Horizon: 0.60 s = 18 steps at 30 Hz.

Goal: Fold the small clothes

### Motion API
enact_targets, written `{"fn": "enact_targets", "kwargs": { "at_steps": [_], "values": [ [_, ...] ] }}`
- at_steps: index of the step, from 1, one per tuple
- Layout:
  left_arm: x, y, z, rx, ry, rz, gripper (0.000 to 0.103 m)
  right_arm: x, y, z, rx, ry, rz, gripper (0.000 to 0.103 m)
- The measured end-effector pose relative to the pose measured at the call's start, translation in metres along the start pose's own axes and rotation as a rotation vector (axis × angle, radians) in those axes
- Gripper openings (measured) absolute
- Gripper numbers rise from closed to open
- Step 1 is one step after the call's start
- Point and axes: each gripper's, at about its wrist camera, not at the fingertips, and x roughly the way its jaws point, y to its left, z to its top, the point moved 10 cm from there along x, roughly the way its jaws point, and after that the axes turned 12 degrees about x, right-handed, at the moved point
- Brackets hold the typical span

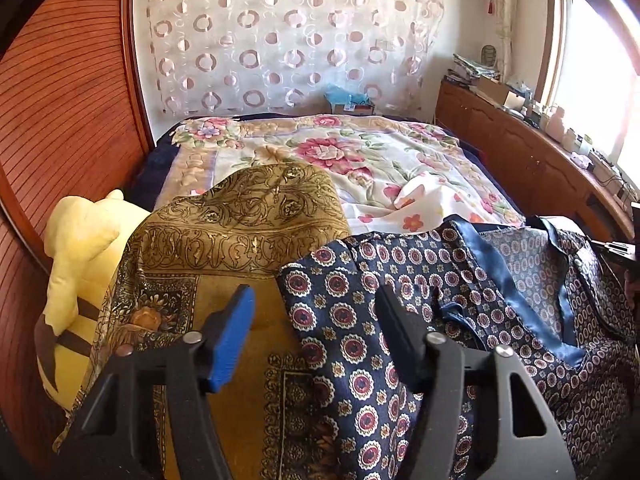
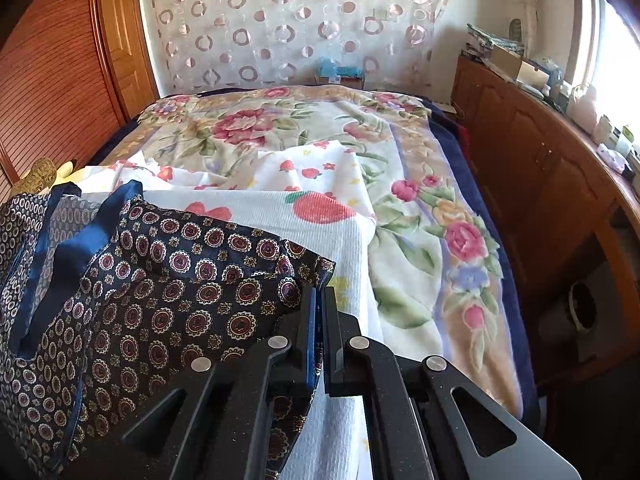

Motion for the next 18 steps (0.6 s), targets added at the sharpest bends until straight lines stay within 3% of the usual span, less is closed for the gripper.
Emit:
{"fn": "enact_targets", "kwargs": {
  "at_steps": [8, 10, 12, 18],
  "values": [
    [0.0060, 0.0040, 0.0007, 0.000, 0.016, 0.013, 0.062, 0.0017, -0.0007, 0.0001, 0.005, 0.001, 0.004, 0.001],
    [0.0071, 0.0041, -0.0012, -0.006, 0.021, 0.002, 0.043, 0.0020, -0.0009, -0.0002, 0.009, 0.001, 0.007, 0.001],
    [0.0064, 0.0040, -0.0026, -0.013, 0.013, -0.016, 0.033, 0.0018, -0.0007, -0.0010, 0.008, 0.001, 0.006, 0.001],
    [0.0073, 0.0077, -0.0054, -0.021, 0.022, -0.006, 0.033, 0.0022, 0.0039, -0.0024, -0.019, 0.001, 0.000, 0.004]
  ]
}}
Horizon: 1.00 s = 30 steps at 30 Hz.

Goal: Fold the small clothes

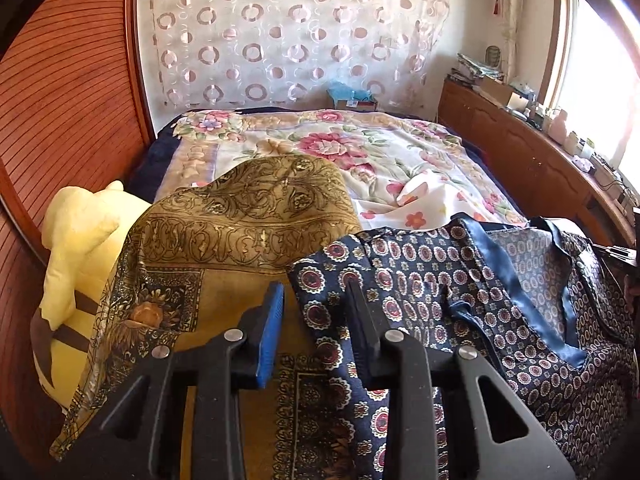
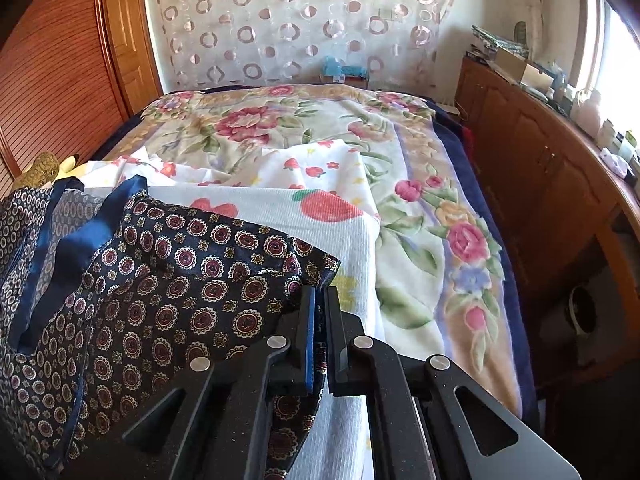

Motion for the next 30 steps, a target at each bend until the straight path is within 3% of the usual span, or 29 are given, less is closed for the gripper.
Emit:
{"fn": "enact_targets", "kwargs": {
  "at_steps": [12, 15, 18, 21, 22, 25, 30],
  "values": [
    [0.004, -0.011, -0.005, 0.028, 0.022, -0.008, 0.033, 0.001, 0.003, 0.002, -0.023, 0.027, -0.007, 0.009],
    [0.004, -0.007, -0.007, 0.023, 0.039, 0.017, 0.043, 0.001, 0.005, 0.003, -0.033, 0.030, -0.011, 0.009],
    [0.005, -0.009, -0.009, 0.008, 0.041, -0.012, 0.043, 0.001, 0.006, 0.003, -0.043, 0.031, -0.002, 0.005],
    [0.001, -0.018, -0.007, 0.026, 0.015, -0.060, 0.025, -0.001, 0.008, 0.002, -0.050, 0.020, -0.003, 0.003],
    [-0.002, -0.022, -0.005, 0.045, -0.008, -0.068, 0.011, -0.003, 0.011, 0.002, -0.052, 0.007, 0.003, 0.002],
    [-0.009, -0.032, -0.004, 0.074, -0.021, -0.083, 0.004, -0.015, 0.020, 0.001, -0.061, -0.041, 0.031, 0.001],
    [-0.044, -0.044, 0.008, 0.100, -0.114, -0.061, 0.003, -0.050, 0.035, -0.001, -0.077, -0.123, 0.047, 0.001]
  ]
}}
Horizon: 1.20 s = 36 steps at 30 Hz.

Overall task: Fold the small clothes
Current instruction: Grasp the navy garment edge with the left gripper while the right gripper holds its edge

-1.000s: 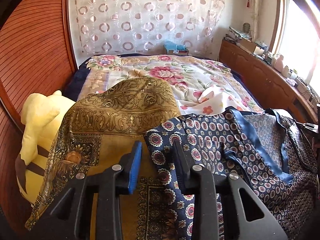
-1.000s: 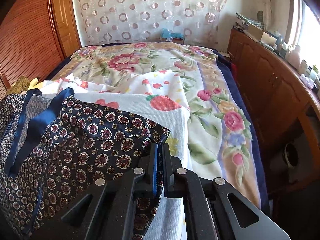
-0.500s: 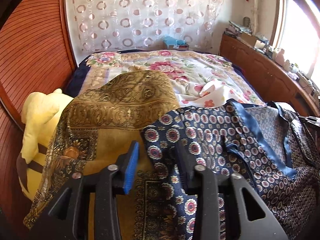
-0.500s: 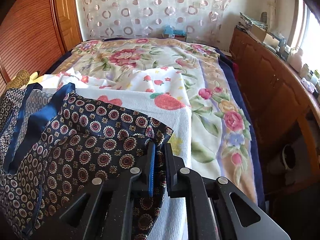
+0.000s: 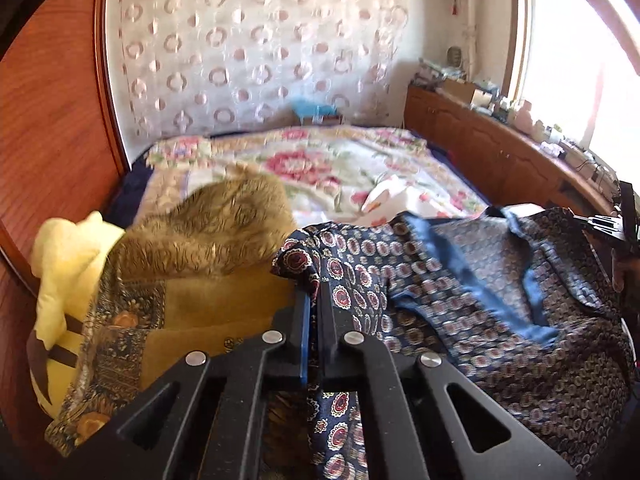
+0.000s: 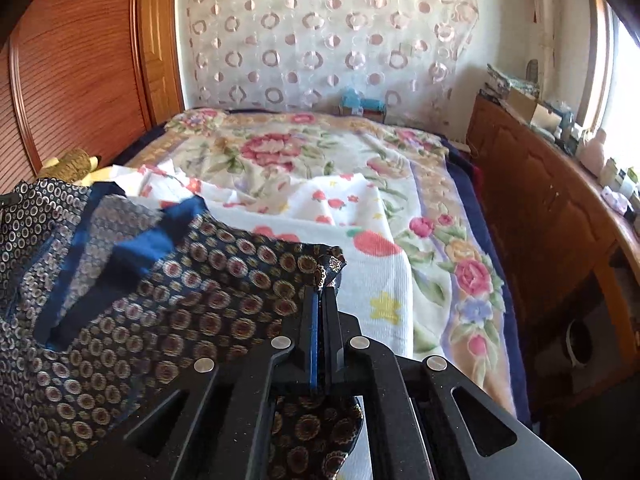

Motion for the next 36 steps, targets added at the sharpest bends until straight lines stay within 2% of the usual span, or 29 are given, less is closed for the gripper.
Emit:
{"fn": "enact_targets", "kwargs": {
  "at_steps": [6, 13, 22, 25, 27, 28, 36],
  "values": [
    [-0.047, -0.019, 0.004, 0.002, -0.089, 0.000, 0.003, -0.059, 0.011, -0.006, 0.004, -0.091, 0.031, 0.001],
    [-0.088, -0.038, -0.026, 0.001, -0.123, 0.014, 0.003, -0.123, 0.009, -0.046, 0.022, -0.152, 0.059, 0.001],
    [-0.137, -0.055, -0.082, -0.057, -0.154, 0.027, 0.003, -0.183, -0.004, -0.133, 0.066, -0.164, 0.067, 0.001],
    [-0.156, -0.055, -0.105, -0.117, -0.166, 0.014, 0.003, -0.211, -0.011, -0.155, 0.095, -0.181, 0.065, 0.001],
    [-0.166, -0.053, -0.115, -0.120, -0.171, 0.040, 0.003, -0.227, -0.017, -0.170, 0.110, -0.188, 0.065, 0.001],
    [-0.173, -0.051, -0.121, -0.120, -0.172, 0.061, 0.003, -0.234, -0.017, -0.174, 0.112, -0.188, 0.065, 0.001],
    [-0.197, -0.055, -0.144, -0.115, -0.138, 0.081, 0.003, -0.276, -0.016, -0.202, 0.101, -0.159, 0.067, 0.001]
  ]
}}
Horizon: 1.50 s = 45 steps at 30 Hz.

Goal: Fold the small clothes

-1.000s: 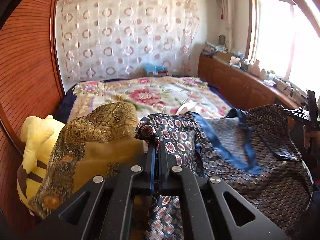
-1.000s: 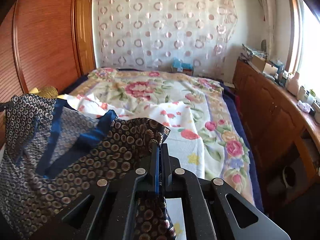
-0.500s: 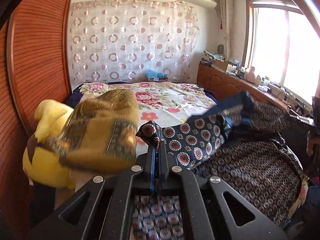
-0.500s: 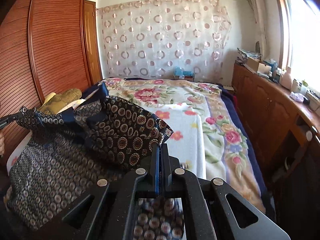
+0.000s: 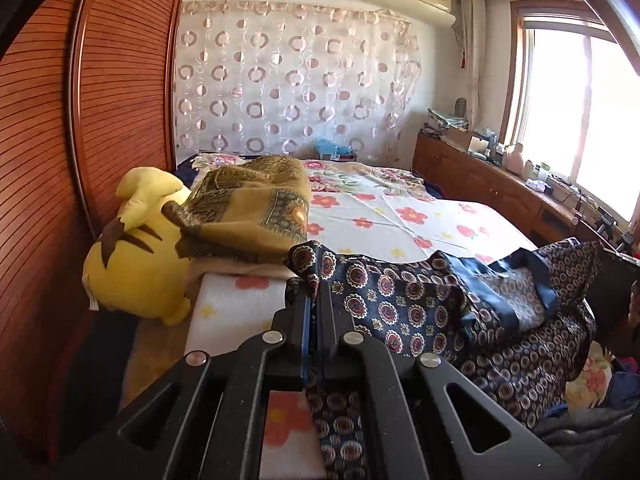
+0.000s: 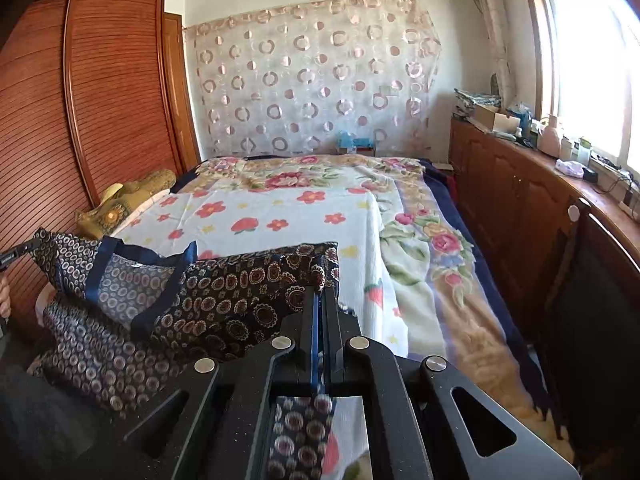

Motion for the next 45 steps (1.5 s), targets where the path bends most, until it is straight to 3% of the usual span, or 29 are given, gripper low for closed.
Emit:
{"fn": "enact_targets", "kwargs": {
  "at_steps": [3, 7, 12, 13, 16, 19, 23, 26, 30, 35, 40, 45],
  "values": [
    [0.007, -0.008, -0.015, 0.030, 0.060, -0.048, 0.004, 0.001, -0.003, -0.008, -0.002, 0.044, -0.023, 0.001],
    [0.010, -0.010, -0.021, 0.082, 0.095, -0.035, 0.026, 0.010, -0.008, 0.001, 0.001, 0.053, -0.068, 0.006],
    [0.001, -0.009, -0.004, 0.086, 0.051, -0.043, 0.047, 0.001, 0.007, 0.033, -0.027, -0.022, -0.065, 0.008],
    [0.002, -0.007, 0.001, 0.090, 0.046, -0.035, 0.057, 0.000, 0.010, 0.038, -0.035, -0.035, -0.062, 0.011],
    [0.010, -0.002, 0.009, 0.094, 0.042, -0.023, 0.072, -0.001, 0.016, 0.047, -0.053, -0.057, -0.055, 0.026],
    [0.028, 0.006, 0.013, 0.082, 0.064, -0.027, 0.074, 0.017, 0.021, 0.052, -0.070, -0.038, -0.040, 0.033],
    [0.056, 0.021, 0.011, 0.062, 0.115, 0.012, 0.074, 0.055, 0.010, 0.052, -0.068, 0.021, -0.043, 0.034],
    [0.076, 0.027, 0.006, 0.041, 0.159, 0.001, 0.074, 0.076, 0.004, 0.053, -0.048, 0.067, -0.034, 0.034],
    [0.098, 0.029, -0.006, 0.048, 0.219, 0.003, 0.074, 0.083, 0.003, 0.055, -0.043, 0.089, -0.017, 0.035],
    [0.120, 0.029, -0.027, 0.047, 0.319, 0.001, 0.074, 0.093, -0.004, 0.049, -0.038, 0.157, -0.029, 0.049],
    [0.128, 0.022, -0.040, 0.069, 0.364, -0.020, 0.074, 0.106, -0.016, 0.039, -0.030, 0.243, -0.068, 0.052],
    [0.132, 0.015, -0.043, 0.074, 0.381, -0.057, 0.074, 0.114, -0.017, 0.031, -0.021, 0.329, -0.043, 0.053]
  ]
}}
